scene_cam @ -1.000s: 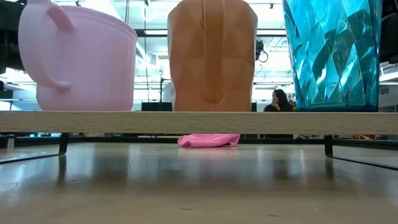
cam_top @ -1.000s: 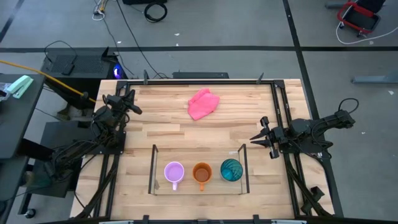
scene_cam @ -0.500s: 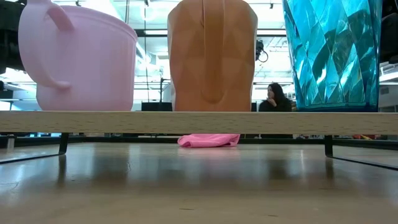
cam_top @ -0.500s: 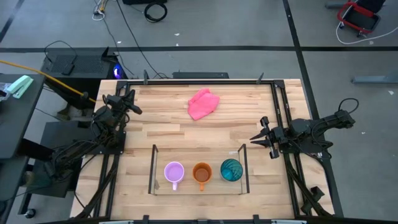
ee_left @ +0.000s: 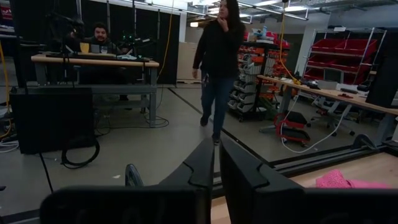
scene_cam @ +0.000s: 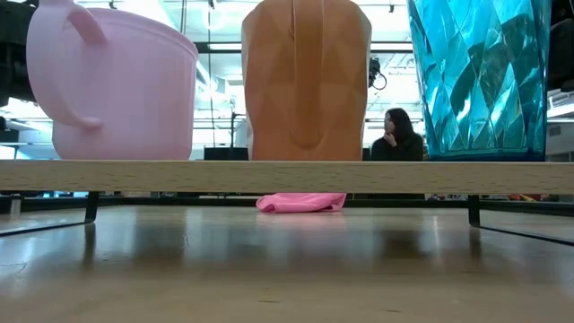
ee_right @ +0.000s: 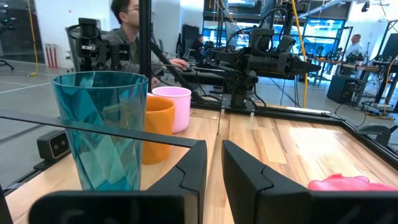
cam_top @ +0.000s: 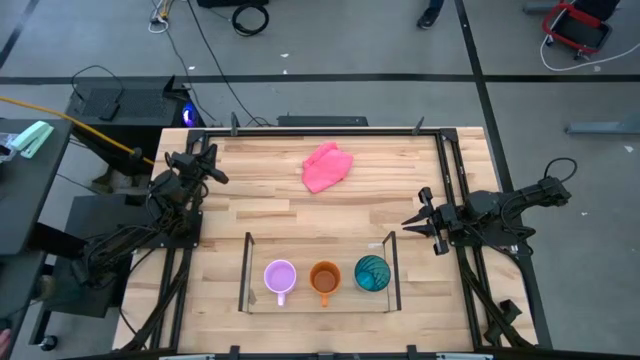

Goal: Stack small to large cups/mugs on shelf
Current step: Return to Home Position

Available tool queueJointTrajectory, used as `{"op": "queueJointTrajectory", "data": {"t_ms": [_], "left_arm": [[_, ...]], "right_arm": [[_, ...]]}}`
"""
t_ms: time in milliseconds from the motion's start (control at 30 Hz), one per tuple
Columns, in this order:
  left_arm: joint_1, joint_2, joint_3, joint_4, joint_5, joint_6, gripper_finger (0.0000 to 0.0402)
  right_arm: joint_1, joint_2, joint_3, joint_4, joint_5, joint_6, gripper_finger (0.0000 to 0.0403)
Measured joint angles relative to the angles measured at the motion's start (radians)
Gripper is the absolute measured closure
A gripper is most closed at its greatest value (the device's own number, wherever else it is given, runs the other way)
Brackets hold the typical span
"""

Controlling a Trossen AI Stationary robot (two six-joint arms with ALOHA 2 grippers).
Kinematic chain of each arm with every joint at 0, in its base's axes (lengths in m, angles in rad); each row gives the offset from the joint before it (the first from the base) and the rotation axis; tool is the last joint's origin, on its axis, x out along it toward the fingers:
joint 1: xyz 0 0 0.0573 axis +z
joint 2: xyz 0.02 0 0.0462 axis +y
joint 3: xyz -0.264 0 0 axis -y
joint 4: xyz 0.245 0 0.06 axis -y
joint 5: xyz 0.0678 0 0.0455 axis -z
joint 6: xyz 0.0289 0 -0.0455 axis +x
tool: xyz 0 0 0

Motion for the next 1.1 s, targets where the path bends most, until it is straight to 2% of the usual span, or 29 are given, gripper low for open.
{"op": "queueJointTrajectory", "data": {"t_ms": [300, 700, 1100], "left_arm": [[0.000, 0.000, 0.000, 0.000, 0.000, 0.000, 0.0378], [0.000, 0.000, 0.000, 0.000, 0.000, 0.000, 0.0366], [0.000, 0.000, 0.000, 0.000, 0.000, -0.001, 0.0378]], "right_arm": [[0.000, 0.000, 0.000, 0.000, 0.000, 0.000, 0.0345], [0.000, 0.000, 0.000, 0.000, 0.000, 0.000, 0.0345], [0.000, 0.000, 0.000, 0.000, 0.000, 0.000, 0.0345]]}}
